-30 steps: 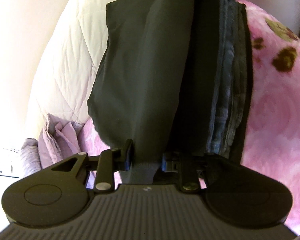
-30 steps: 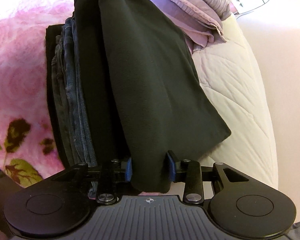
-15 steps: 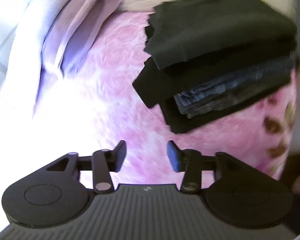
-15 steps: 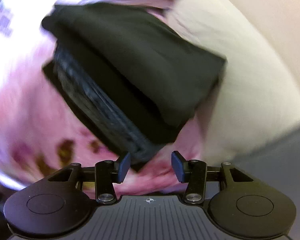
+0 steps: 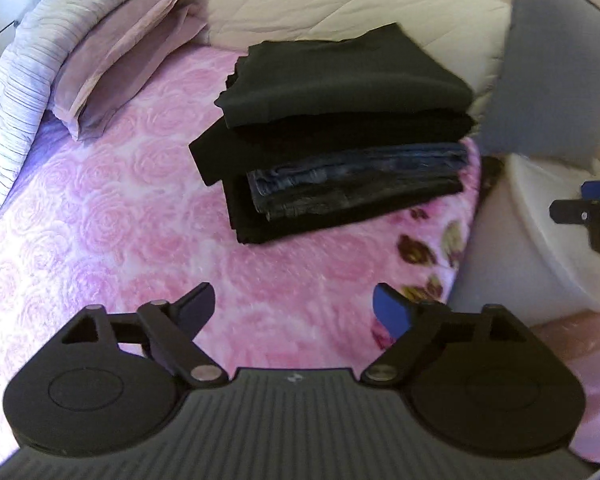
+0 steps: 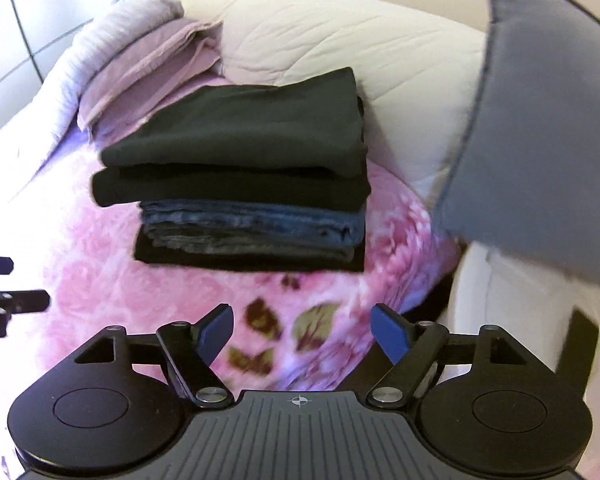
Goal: Fold clothes
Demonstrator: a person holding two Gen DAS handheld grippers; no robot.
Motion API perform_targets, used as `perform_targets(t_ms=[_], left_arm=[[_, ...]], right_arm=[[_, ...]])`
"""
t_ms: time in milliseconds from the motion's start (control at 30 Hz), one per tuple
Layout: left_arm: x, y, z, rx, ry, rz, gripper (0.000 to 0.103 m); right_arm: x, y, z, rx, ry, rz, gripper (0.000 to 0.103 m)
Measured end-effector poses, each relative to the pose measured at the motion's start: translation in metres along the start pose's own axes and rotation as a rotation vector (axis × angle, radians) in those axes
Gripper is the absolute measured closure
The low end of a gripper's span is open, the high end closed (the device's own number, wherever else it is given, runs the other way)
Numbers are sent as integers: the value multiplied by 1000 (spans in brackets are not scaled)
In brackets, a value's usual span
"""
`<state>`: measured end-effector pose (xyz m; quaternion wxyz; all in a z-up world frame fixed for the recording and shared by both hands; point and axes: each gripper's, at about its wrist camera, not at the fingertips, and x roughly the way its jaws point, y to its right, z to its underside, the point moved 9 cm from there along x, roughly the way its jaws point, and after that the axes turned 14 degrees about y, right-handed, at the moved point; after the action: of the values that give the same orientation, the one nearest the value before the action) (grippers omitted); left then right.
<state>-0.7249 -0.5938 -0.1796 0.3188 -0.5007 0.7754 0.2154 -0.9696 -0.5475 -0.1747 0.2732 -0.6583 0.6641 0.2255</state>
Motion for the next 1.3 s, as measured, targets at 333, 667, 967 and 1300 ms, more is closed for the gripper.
perform_targets(t_ms=[333, 667, 967, 1300], left_arm=[[-74, -6, 19, -120, 49, 42, 8], [-105, 18, -11, -86, 123, 32, 8], [-114, 31, -16, -90, 165, 25, 9], [-117, 24, -11, -96, 164, -20, 9]], right_arm=[[-90, -47, 27, 115, 33, 26, 18], [-115, -57, 6, 164, 67, 13, 18], [-127, -64, -2, 102, 111, 37, 18], [-128, -72, -2, 88, 123, 25, 18]])
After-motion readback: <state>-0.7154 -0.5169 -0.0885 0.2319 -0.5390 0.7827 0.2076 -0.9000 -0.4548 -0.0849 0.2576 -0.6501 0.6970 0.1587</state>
